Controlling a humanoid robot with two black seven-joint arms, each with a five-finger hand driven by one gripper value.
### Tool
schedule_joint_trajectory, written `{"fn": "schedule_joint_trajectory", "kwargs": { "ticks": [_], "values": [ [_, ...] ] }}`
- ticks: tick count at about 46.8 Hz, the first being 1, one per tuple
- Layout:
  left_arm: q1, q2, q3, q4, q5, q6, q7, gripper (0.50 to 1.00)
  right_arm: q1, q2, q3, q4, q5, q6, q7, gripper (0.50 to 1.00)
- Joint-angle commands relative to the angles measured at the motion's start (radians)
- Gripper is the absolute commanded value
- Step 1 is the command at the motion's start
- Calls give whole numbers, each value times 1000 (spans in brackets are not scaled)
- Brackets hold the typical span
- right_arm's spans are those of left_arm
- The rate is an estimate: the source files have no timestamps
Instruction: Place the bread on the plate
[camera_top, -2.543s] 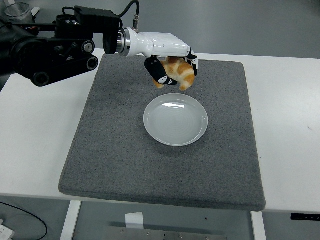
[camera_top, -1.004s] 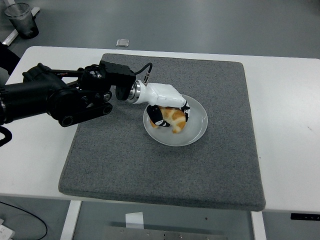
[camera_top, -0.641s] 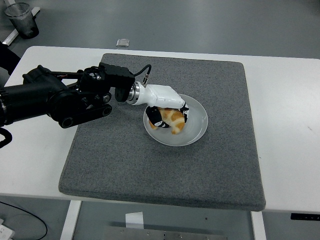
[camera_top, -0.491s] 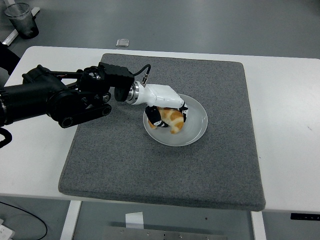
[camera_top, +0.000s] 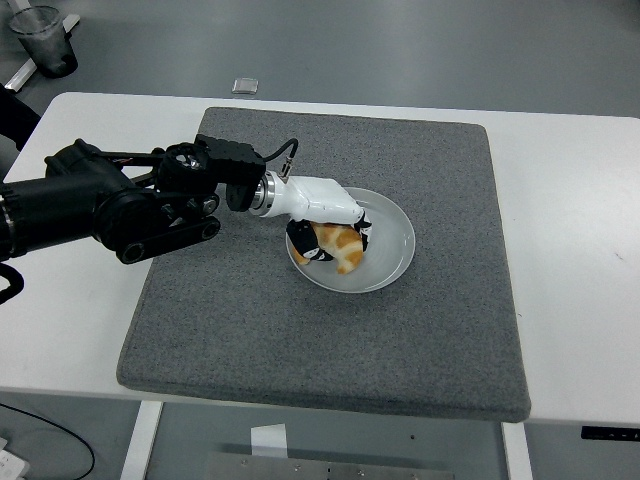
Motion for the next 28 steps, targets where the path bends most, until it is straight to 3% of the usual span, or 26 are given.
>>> {"fn": "schedule_joint_trajectory", "kwargs": {
  "ticks": [1, 10, 13, 16, 19, 22, 26, 28],
  "values": [
    [0, 1, 0, 4, 4, 10, 0, 500, 0, 0, 0, 0, 0, 0, 0, 932],
    [0, 1, -2, 4, 2, 34, 0, 505, 0, 0, 0, 0, 0, 0, 0, 932],
    [0, 1, -2, 4, 2, 48, 0, 591, 0, 0, 0, 0, 0, 0, 0, 932],
    [0, 1, -2, 4, 2, 50, 0, 752, 0, 0, 0, 0, 0, 0, 0, 932],
    [1, 0, -2, 2, 1, 50, 0, 780, 0, 0, 0, 0, -1, 0, 0, 932],
    [1, 0, -2, 2, 1, 50, 0, 863, 0, 0, 0, 0, 0, 0, 0, 932],
    [1, 1, -2, 2, 1, 50, 0, 889, 0, 0, 0, 0, 0, 0, 0, 932],
    [1, 0, -2, 1, -1, 50, 0, 934, 0, 0, 0, 2, 0, 0, 0, 932]
  ]
}}
